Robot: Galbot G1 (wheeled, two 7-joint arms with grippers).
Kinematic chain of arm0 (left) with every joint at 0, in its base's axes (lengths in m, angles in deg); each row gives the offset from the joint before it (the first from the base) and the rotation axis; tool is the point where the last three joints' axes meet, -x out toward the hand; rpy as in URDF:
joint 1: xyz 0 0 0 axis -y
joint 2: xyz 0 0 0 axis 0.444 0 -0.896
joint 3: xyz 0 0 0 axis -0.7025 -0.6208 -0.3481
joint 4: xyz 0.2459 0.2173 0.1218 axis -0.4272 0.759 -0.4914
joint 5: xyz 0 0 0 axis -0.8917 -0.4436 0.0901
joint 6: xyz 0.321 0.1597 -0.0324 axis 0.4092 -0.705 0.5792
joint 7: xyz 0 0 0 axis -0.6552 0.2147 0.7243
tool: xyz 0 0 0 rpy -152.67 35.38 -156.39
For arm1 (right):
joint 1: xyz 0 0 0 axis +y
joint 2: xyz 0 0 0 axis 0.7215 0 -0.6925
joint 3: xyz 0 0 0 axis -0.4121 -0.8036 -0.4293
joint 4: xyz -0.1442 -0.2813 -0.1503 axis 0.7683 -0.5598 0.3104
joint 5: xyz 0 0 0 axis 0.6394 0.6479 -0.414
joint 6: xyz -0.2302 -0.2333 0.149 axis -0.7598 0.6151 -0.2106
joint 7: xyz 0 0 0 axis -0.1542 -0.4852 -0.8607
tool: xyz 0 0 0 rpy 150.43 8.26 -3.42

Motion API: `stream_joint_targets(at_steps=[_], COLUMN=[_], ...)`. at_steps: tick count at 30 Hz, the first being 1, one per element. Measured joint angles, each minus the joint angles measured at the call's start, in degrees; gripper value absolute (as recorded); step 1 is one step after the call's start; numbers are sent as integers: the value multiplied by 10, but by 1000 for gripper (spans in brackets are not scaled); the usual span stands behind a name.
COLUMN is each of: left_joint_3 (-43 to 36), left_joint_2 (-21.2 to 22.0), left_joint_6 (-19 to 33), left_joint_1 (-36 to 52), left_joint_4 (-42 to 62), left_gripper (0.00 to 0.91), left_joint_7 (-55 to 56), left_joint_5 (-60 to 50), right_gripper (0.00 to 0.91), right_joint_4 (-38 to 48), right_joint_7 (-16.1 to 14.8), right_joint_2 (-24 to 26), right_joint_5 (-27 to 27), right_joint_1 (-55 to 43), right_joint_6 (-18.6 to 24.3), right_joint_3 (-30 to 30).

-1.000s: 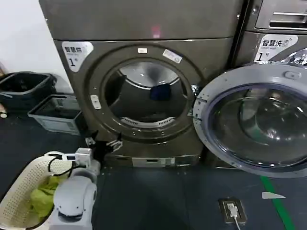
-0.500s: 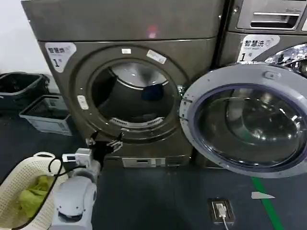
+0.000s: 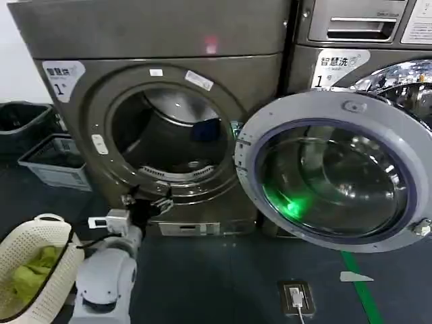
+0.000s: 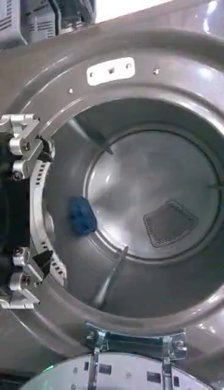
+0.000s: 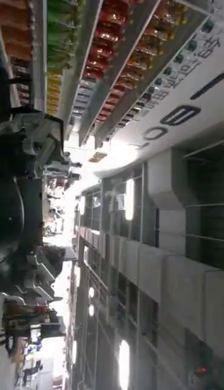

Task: Grasp the clothes from the dryer.

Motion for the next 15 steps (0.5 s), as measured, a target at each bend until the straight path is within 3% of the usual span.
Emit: stream_joint_targets(at_steps=[15], left_joint_3=[1], left_joint_2=[-1], left_joint_6=[0], left_joint_1=[-4], left_joint_4=[-2], left_gripper=[907], left_joint_7=[-1], left_joint_5=[1], right_gripper=[907], right_joint_4=[-10], right_joint_7=[4], right_joint_2=[-7], right_joint_5=[-27], right_joint_1=[2], right_joint_6=[8], right_joint_3=[1])
